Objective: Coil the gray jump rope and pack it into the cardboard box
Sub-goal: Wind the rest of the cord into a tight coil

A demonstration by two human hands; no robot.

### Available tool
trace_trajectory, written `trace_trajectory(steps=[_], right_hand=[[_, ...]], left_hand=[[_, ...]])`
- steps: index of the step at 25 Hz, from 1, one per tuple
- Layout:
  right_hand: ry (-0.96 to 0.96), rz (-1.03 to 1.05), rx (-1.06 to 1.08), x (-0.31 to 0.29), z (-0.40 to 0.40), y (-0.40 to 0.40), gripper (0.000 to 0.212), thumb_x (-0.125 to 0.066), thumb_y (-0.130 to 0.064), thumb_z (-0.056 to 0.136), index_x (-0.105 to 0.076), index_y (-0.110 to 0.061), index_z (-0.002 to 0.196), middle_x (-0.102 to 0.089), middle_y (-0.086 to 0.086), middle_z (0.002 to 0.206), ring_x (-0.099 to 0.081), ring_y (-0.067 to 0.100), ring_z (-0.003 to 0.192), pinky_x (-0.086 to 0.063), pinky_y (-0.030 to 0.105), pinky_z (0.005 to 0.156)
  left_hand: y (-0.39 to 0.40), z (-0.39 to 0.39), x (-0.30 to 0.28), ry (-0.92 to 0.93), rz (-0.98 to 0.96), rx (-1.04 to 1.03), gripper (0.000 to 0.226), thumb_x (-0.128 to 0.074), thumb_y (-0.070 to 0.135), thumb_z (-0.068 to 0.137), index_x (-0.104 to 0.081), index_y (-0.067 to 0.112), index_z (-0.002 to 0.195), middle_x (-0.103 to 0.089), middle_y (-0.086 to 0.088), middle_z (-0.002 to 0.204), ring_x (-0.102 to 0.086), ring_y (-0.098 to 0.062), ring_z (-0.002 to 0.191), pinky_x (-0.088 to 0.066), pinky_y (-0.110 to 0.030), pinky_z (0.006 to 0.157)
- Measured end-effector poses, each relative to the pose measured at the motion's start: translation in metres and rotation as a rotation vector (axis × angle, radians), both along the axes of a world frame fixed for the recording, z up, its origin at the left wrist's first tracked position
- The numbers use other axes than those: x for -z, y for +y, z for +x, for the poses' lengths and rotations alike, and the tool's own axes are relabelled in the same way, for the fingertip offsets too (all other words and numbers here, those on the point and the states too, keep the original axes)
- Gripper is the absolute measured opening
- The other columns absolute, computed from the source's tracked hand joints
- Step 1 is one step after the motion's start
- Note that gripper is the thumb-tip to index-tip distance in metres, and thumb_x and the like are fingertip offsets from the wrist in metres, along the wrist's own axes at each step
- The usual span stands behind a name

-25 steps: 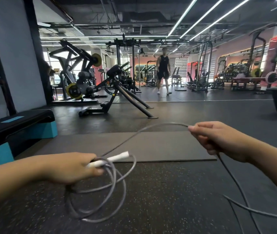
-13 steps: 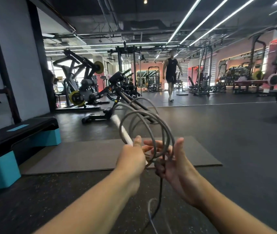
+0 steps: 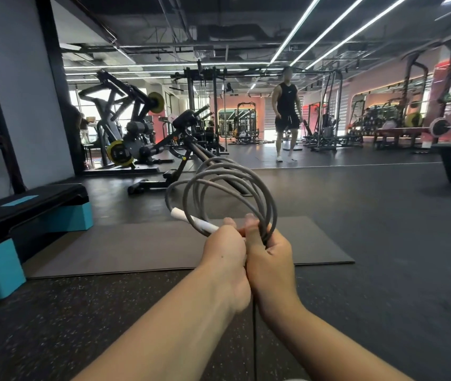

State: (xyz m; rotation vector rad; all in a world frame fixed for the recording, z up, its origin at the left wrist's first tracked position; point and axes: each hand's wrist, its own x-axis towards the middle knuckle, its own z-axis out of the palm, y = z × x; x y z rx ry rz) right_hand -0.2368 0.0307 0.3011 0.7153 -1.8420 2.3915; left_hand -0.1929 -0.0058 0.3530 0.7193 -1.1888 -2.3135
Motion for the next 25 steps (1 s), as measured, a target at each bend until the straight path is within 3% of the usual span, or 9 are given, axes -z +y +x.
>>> trace_trajectory(steps=[7,10,11,12,14,16,17,21,25], right_hand=[[0.095,0.29,0.105,0.012,-0.006,-0.004,0.043,-0.058,-0.041,0.098,-0.06,-0.014,0.065,-0.055,-0.011,0.046,-0.046,0.006,0.048,-0.037,0.029,0.052],[0.125,0.35,0.084,0.011,-0.017,0.001,0.039,-0.058,-0.043,0.094,-0.068,-0.01,0.075,-0.056,-0.003,0.052,-0.051,0.018,0.056,-0.04,0.036,0.058],[0.191,0.433,0.1,0.006,-0.021,0.005,0.038,-0.058,-0.04,0.095,-0.069,-0.01,0.074,-0.057,-0.002,0.054,-0.052,0.02,0.058,-0.041,0.036,0.057],[0.271,0.518,0.122,-0.001,-0.026,0.009,0.036,-0.059,-0.037,0.095,-0.068,-0.011,0.072,-0.059,0.0,0.056,-0.053,0.021,0.059,-0.04,0.035,0.056],[0.439,0.66,0.167,-0.018,-0.032,0.018,0.034,-0.062,-0.033,0.092,-0.061,-0.014,0.064,-0.056,0.001,0.056,-0.053,0.023,0.061,-0.037,0.036,0.054],[0.575,0.791,0.215,-0.033,-0.033,0.022,0.034,-0.066,-0.032,0.086,-0.053,-0.017,0.058,-0.052,0.001,0.055,-0.054,0.026,0.064,-0.033,0.035,0.052],[0.615,0.838,0.225,-0.038,-0.033,0.023,0.032,-0.068,-0.032,0.083,-0.053,-0.018,0.058,-0.052,0.001,0.055,-0.055,0.026,0.064,-0.032,0.032,0.05],[0.668,0.89,0.157,-0.056,-0.031,0.031,0.021,-0.075,-0.033,0.076,-0.069,-0.014,0.068,-0.063,0.006,0.06,-0.058,0.025,0.066,-0.038,0.033,0.052],[0.646,0.861,-0.023,-0.064,-0.03,0.038,0.019,-0.079,-0.028,0.072,-0.073,-0.016,0.085,-0.071,0.008,0.07,-0.059,0.018,0.064,-0.047,0.038,0.059]], left_hand=[[-0.001,0.02,0.016,-0.097,-0.033,0.05,0.033,-0.04,0.036,0.106,-0.064,0.014,0.109,-0.062,0.0,0.073,-0.054,-0.012,0.064,-0.041,-0.029,0.06],[-0.008,0.028,0.015,-0.22,-0.102,-0.01,0.019,-0.06,0.03,0.095,-0.058,0.012,0.103,-0.063,-0.007,0.077,-0.053,-0.019,0.072,-0.043,-0.033,0.073],[-0.014,0.031,0.016,-0.277,-0.183,-0.113,0.034,-0.069,0.025,0.086,-0.053,0.01,0.113,-0.069,-0.015,0.095,-0.059,-0.026,0.088,-0.047,-0.038,0.08],[-0.023,0.034,0.017,-0.343,-0.403,-0.288,0.062,-0.073,0.02,0.077,-0.043,0.012,0.131,-0.06,-0.021,0.127,-0.055,-0.033,0.114,-0.048,-0.044,0.094],[-0.04,0.041,0.02,-0.35,-1.295,-0.504,0.095,-0.066,0.018,0.075,-0.016,0.025,0.155,-0.017,-0.011,0.165,-0.018,-0.031,0.151,-0.022,-0.051,0.121],[-0.049,0.039,0.008,-0.299,-2.156,-0.405,0.081,-0.048,0.028,0.079,-0.022,0.027,0.156,-0.025,-0.004,0.165,-0.019,-0.026,0.153,-0.011,-0.051,0.124],[-0.052,0.036,-0.002,-0.299,-2.322,-0.254,0.07,-0.044,0.03,0.083,-0.032,0.026,0.152,-0.043,-0.001,0.155,-0.037,-0.024,0.145,-0.019,-0.048,0.123],[-0.07,0.024,-0.017,-0.343,-1.694,0.422,0.029,-0.069,0.032,0.087,-0.058,0.03,0.115,-0.07,0.007,0.101,-0.066,-0.013,0.092,-0.051,-0.03,0.078],[-0.071,0.023,0.002,-0.155,-1.347,0.441,0.044,-0.09,0.032,0.068,-0.067,0.031,0.105,-0.075,0.012,0.083,-0.065,0.002,0.073,-0.047,-0.016,0.066]])
